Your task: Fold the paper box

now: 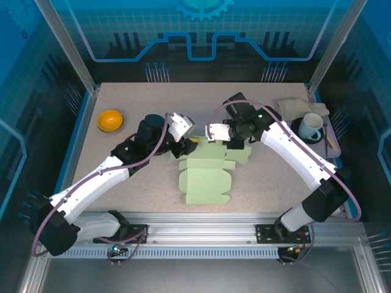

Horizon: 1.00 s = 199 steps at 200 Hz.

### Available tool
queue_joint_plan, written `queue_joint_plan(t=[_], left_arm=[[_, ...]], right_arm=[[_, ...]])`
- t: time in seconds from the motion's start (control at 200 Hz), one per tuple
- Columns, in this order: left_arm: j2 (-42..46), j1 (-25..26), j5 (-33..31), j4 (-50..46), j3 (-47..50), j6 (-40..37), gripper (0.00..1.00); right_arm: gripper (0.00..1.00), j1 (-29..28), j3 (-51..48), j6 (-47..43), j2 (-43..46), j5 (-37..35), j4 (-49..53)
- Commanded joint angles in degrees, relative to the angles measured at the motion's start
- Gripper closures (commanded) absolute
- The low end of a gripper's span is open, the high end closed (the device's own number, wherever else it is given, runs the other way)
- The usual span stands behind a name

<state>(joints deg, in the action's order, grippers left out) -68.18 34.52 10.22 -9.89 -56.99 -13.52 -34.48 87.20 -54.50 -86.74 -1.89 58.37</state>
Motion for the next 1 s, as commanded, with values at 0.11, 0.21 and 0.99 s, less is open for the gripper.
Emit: queue_joint_plan(t=[0.11,0.21,0.99], left_arm=[[-0.2,0.5,5.9,3.7,-1.6,-0.8,0.57],[-0.2,0.9,7.1,3.6,-1.2,-0.9,0.78],[10.4,-4.1,-14.6,-15.6,4.3,35.1,0.51]], right_arm=[[1.0,-2.0,-1.8,-2.3,3.3,5.8,0.6],[1.0,-2.1,-1.9,-2.5,3.7,5.6,0.8],[1.0,0.4,-7.4,6.4,1.9,-7.4,-10.1]])
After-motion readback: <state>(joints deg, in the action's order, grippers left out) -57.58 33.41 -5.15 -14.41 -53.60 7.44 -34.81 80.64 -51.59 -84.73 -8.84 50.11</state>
